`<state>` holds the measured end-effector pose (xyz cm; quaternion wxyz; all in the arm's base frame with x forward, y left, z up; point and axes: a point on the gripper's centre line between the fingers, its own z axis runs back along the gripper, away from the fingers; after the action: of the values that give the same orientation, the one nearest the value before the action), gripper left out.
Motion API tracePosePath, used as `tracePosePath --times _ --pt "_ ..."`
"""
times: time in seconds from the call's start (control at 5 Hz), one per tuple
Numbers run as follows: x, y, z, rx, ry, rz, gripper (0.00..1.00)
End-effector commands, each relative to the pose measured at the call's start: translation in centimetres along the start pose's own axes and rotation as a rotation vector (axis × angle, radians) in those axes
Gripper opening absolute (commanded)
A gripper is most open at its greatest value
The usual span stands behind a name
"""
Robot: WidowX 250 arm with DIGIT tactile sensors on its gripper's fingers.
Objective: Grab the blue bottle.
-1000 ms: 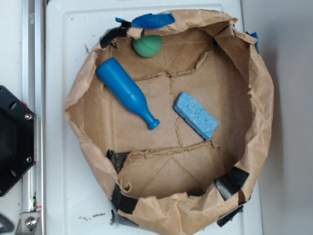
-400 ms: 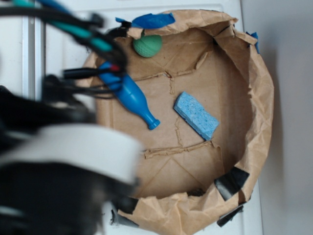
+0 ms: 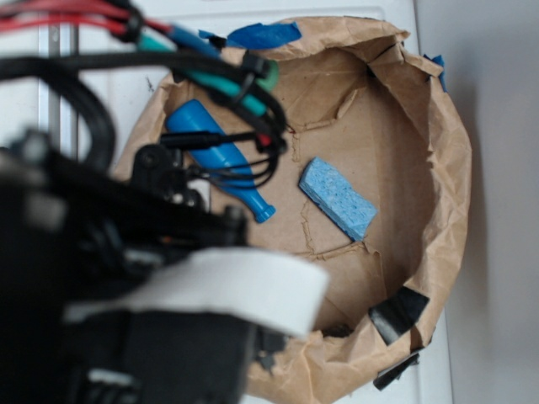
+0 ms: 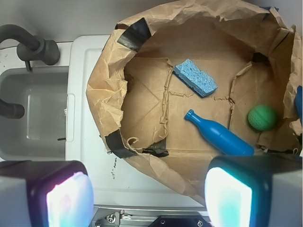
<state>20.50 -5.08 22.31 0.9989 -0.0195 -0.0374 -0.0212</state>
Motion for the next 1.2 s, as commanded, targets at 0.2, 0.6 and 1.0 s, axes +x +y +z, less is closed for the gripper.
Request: tracePosePath --times 0.2,0.6,1.0 --pt "4.9 2.6 -3.5 -0.022 -0.085 -0.036 1.00" --pt "14.1 6.2 -6.8 0.004 -0.100 -0.189 1.00" --pt "6.9 7.9 -6.6 -0.017 -0.056 -0.458 1.00"
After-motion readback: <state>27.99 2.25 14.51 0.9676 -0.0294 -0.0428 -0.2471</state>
